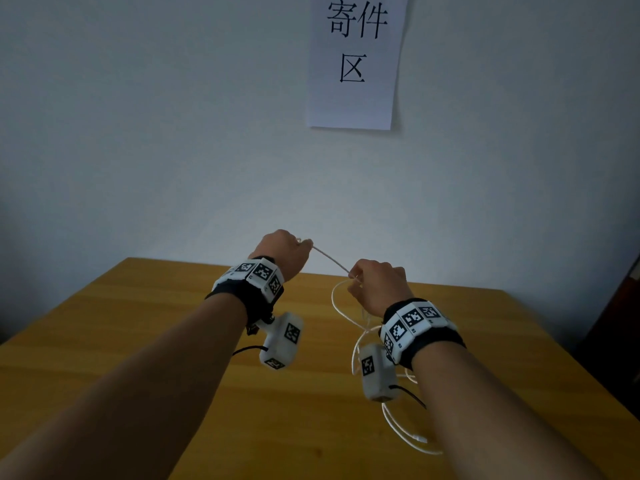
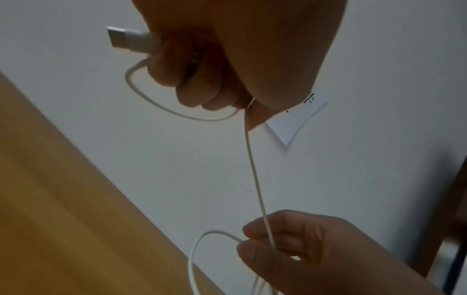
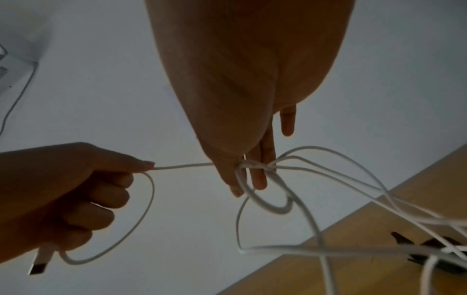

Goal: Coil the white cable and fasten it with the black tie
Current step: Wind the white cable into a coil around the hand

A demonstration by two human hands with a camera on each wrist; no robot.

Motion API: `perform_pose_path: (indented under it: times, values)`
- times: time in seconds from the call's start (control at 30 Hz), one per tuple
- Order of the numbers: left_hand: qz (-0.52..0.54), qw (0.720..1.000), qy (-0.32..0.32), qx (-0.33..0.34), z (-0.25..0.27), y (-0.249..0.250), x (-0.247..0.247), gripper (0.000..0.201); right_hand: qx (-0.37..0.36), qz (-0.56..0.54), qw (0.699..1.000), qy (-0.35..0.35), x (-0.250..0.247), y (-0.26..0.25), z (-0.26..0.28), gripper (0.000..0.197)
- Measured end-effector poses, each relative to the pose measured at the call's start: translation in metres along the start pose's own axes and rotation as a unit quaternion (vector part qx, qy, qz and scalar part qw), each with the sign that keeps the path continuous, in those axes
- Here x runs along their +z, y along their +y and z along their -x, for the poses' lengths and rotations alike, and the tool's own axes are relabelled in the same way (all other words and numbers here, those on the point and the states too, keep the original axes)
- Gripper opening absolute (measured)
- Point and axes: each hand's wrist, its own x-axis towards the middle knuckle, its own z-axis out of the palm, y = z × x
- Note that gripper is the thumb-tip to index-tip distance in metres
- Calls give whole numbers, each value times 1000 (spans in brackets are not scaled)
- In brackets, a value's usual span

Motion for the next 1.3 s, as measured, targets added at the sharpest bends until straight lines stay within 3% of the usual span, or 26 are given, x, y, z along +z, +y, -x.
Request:
perform_pose_path:
  times: [0.17, 0.3, 0.4, 0.5, 0.67, 0.87, 1.0, 1.13, 1.2, 1.3]
  values:
    - [2, 996, 86, -23, -4, -1, 0, 47, 15, 37, 999, 16, 0, 5, 0, 40]
    - [20, 990, 131, -42, -6, 0, -5, 47, 44, 82, 995, 19, 3, 12, -1, 81]
    - [49, 987, 147, -49, -7, 0, -11, 48, 60, 108, 992, 19, 3, 13, 1, 95]
    - [66, 982, 169, -61, -11, -6, -18, 49, 85, 92, 992, -7, 6, 18, 2, 92]
    - [69, 975, 184, -102, -14, -23, -27, 46, 168, 47, 984, -34, 17, 31, 2, 59]
    - [59, 976, 183, -102, -9, -22, -24, 50, 222, 79, 970, -59, 14, 29, -2, 38]
    - [74, 979, 170, -84, -10, -21, -25, 55, 240, 39, 969, -46, 12, 28, -3, 23]
    - [99, 989, 103, -45, -8, -14, -20, 58, 193, -16, 981, -20, 8, 22, -2, 35]
    - [124, 989, 65, -46, -7, -9, -17, 56, 125, -91, 988, -9, 6, 16, -1, 45]
    - [192, 979, 1, -75, -3, 0, -13, 48, 32, -217, 975, -26, 1, -3, 3, 48]
